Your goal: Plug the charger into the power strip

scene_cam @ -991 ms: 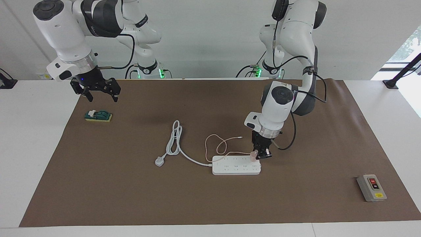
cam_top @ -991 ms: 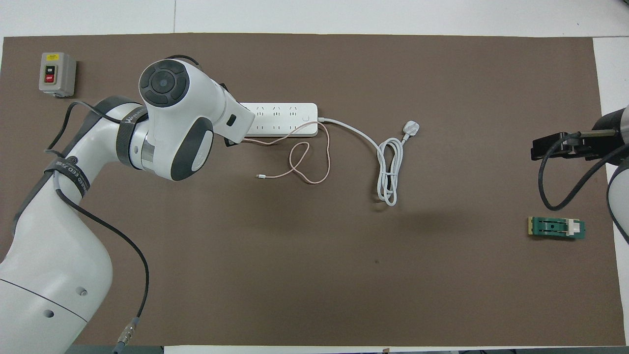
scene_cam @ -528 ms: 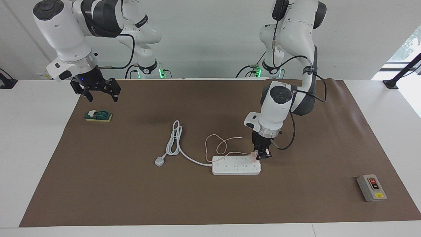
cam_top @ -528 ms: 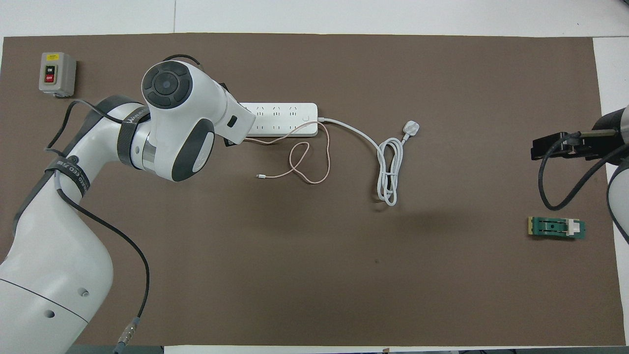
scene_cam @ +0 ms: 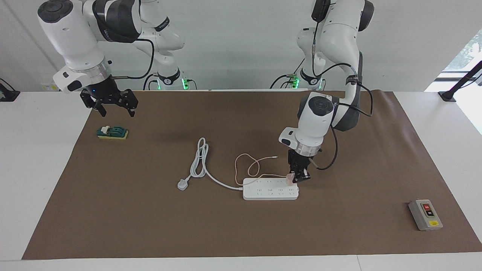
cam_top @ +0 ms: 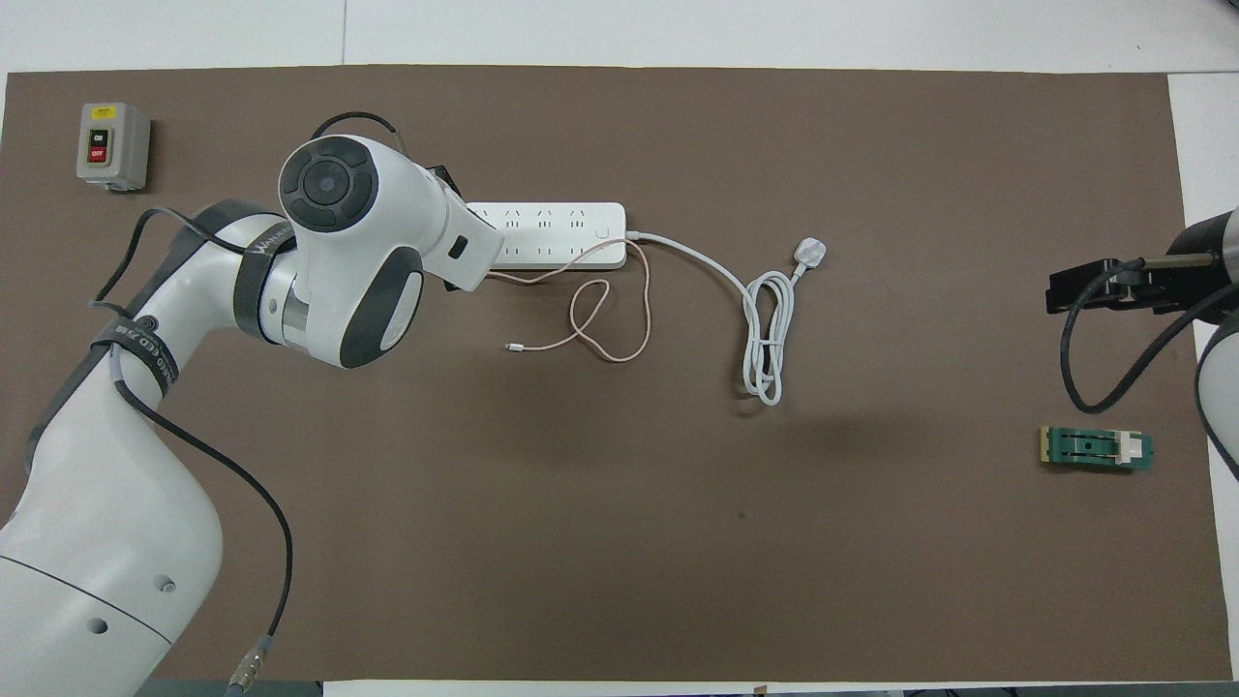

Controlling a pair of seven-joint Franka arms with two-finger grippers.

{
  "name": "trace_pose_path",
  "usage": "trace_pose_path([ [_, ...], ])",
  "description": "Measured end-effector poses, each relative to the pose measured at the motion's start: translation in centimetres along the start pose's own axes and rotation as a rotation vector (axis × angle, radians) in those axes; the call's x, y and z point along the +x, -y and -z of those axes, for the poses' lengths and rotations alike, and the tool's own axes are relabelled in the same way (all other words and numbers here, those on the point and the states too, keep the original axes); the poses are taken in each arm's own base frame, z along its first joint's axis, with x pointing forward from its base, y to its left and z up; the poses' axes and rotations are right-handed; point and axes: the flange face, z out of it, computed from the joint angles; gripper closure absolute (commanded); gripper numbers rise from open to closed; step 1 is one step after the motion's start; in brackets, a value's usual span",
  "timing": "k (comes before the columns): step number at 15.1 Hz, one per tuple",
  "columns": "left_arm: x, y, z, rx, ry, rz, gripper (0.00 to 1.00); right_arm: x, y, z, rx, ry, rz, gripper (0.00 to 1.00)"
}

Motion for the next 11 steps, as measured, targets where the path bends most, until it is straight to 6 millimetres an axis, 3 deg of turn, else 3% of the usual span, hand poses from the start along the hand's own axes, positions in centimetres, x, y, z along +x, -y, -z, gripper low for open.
trace_pose_path([
  [11,0.05,-0.26,0.06,-0.004,0.002,-0.045,1.0,0.0,0.19,0.0,0.0,0.0,-0.007,0.0],
])
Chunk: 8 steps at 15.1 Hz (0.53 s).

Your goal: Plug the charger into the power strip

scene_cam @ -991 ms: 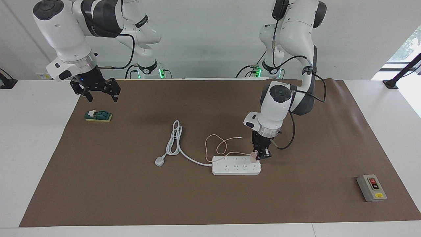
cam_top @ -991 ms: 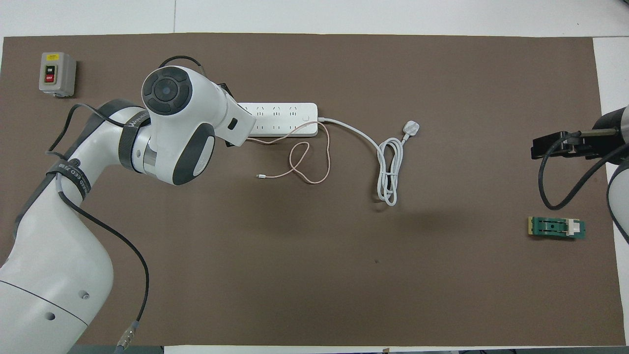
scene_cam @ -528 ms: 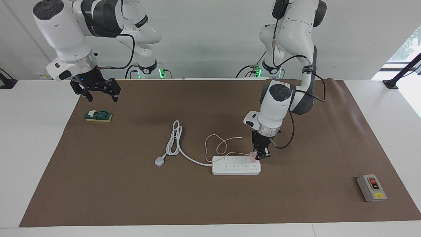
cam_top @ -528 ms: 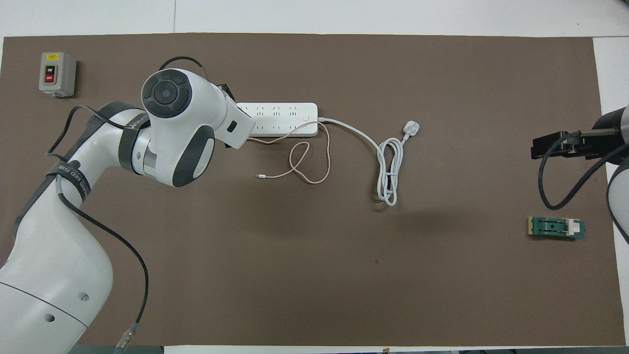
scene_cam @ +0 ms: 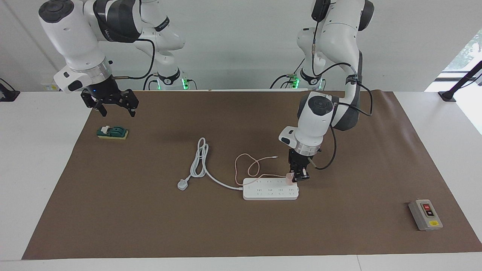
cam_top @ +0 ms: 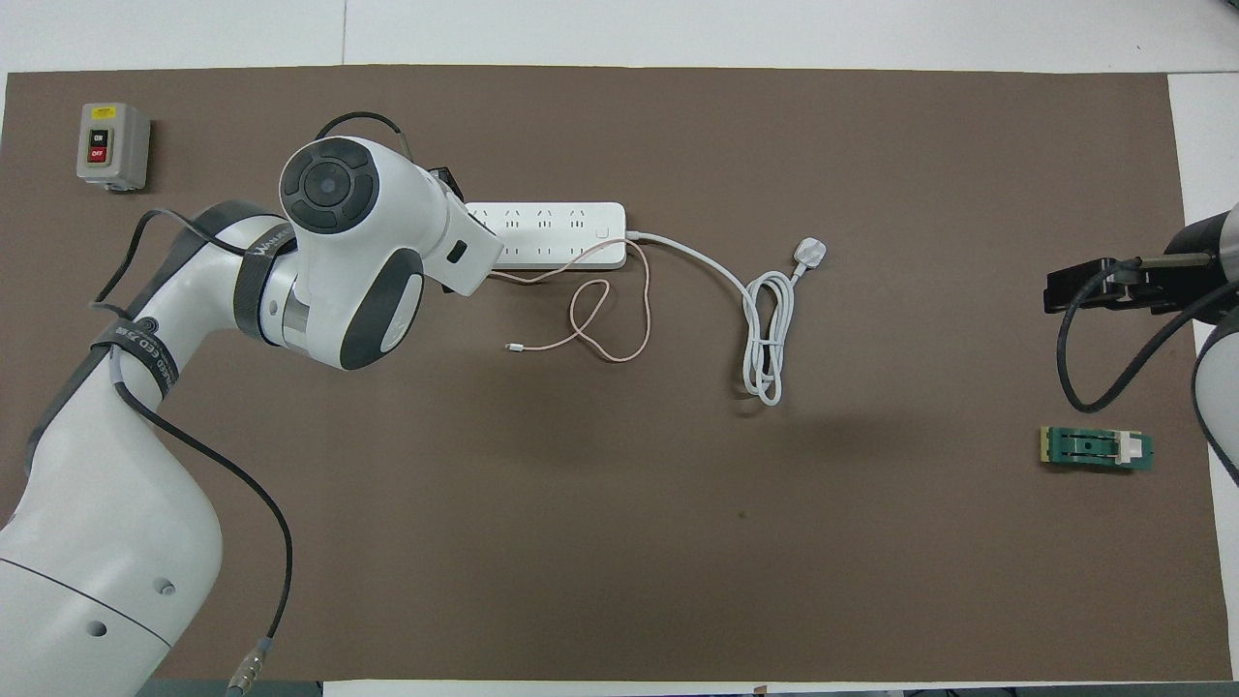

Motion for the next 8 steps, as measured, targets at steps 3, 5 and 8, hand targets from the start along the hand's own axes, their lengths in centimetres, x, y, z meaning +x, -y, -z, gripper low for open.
trace_pose_path([
  [3,-0.02,-0.13,0.04,-0.007,0.004,-0.002,1.0,0.0,0.01,0.0,0.0,0.0,0.0,0.0],
  [5,-0.01,-0.16,0.06,-0.008,0.005,-0.004,1.0,0.0,0.01,0.0,0.0,0.0,0.0,0.0],
  [8,0.0,-0.19,0.06,-0.01,0.006,-0.005,1.0,0.0,0.01,0.0,0.0,0.0,0.0,0.0],
])
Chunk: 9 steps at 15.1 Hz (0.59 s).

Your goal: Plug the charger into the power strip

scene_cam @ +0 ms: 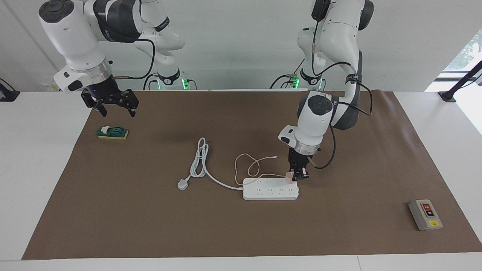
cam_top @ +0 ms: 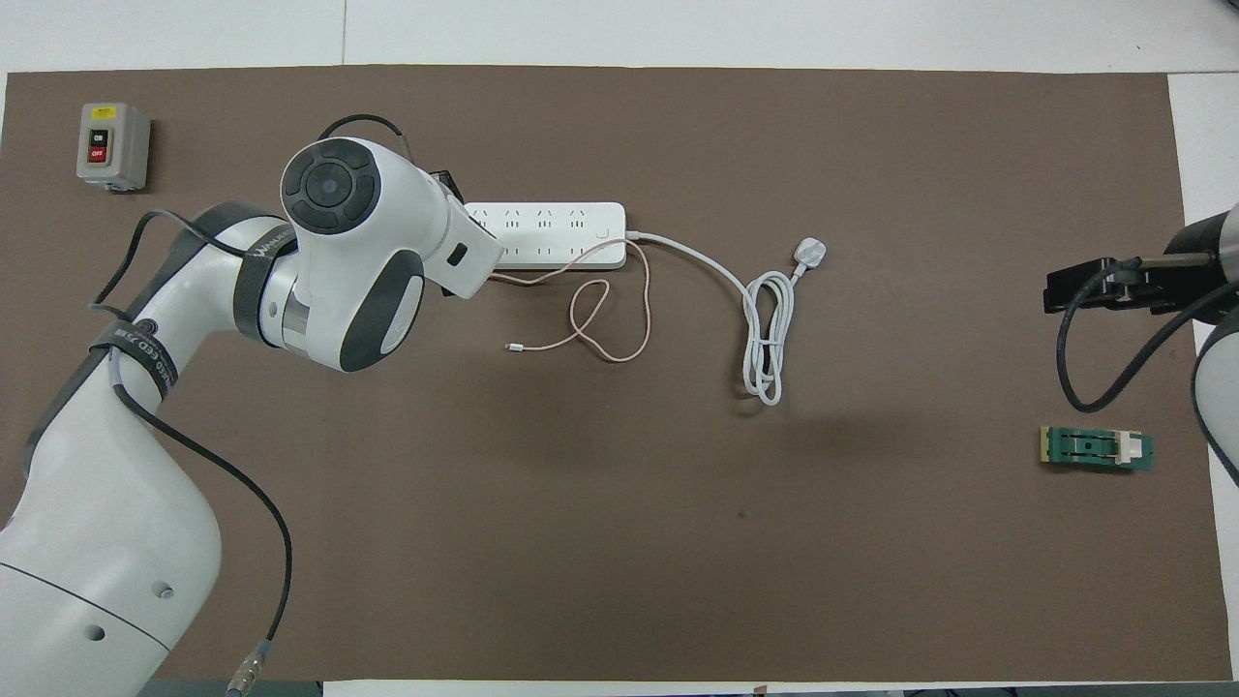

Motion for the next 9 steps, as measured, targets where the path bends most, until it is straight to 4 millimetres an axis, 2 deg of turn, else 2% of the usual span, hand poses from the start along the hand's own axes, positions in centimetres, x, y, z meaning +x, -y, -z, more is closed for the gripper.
trace_pose_path([
  [9,-0.12,-0.5,-0.45,-0.008,0.007,-0.011,1.0,0.0,0.0,0.0,0.0,0.0,0.0,0.0],
])
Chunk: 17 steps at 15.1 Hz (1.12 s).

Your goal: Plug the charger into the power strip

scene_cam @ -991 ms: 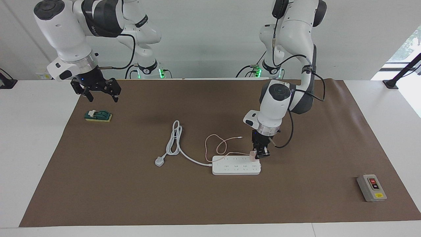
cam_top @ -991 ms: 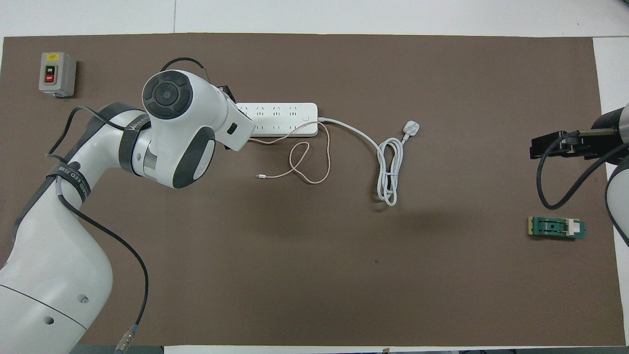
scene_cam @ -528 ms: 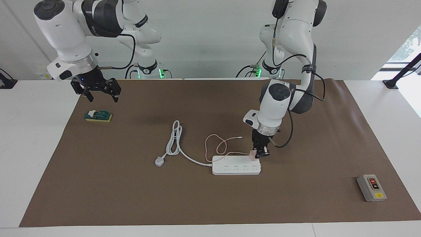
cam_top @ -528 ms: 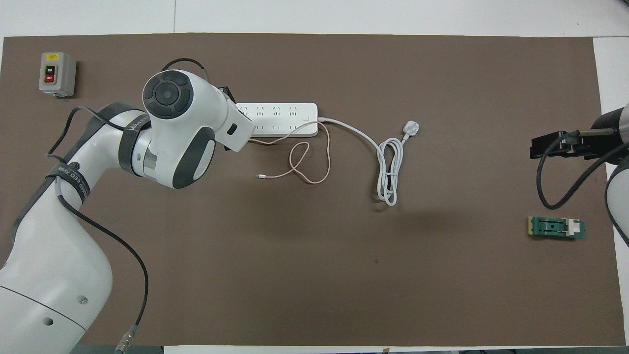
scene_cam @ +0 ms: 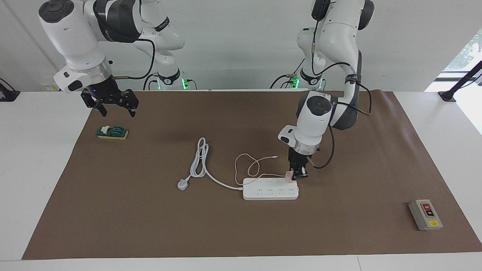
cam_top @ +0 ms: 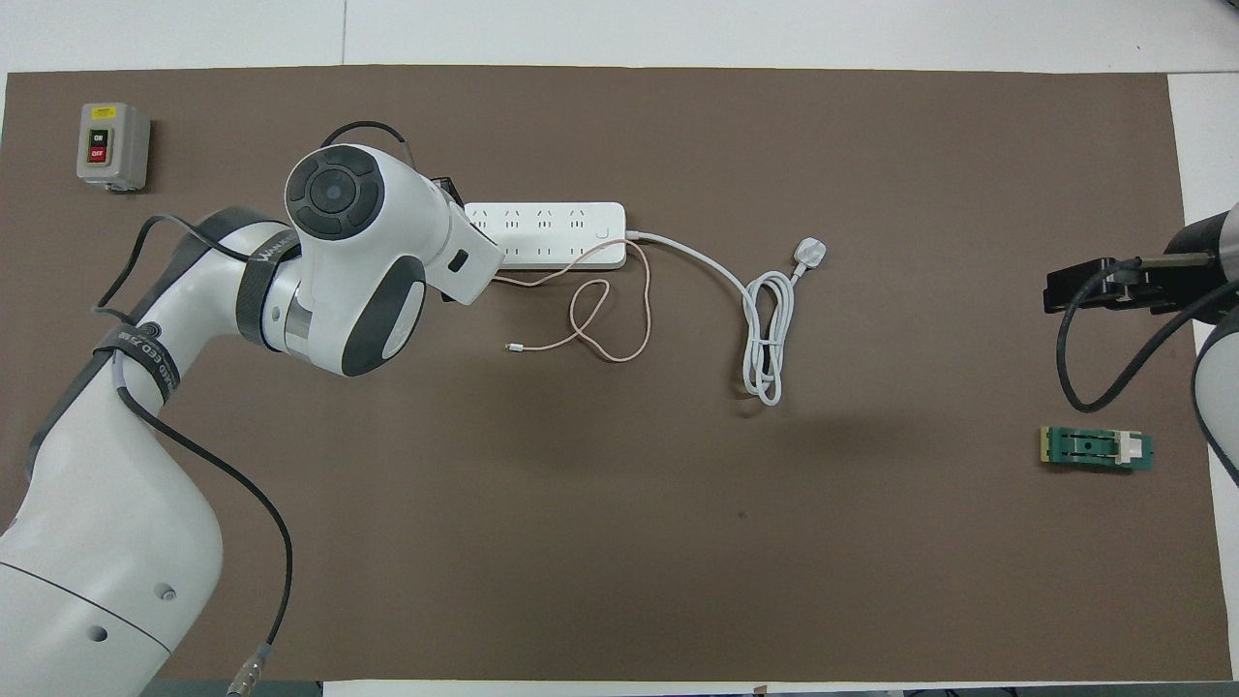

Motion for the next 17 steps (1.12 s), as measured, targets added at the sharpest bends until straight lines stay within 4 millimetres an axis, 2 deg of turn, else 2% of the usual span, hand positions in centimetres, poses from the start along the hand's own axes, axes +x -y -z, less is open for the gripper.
trace_pose_path([
  [17,-0.18,0.65,-0.4,-0.023,-0.009,0.024,1.0,0.0,0.0,0.0,0.0,0.0,0.0,0.0],
])
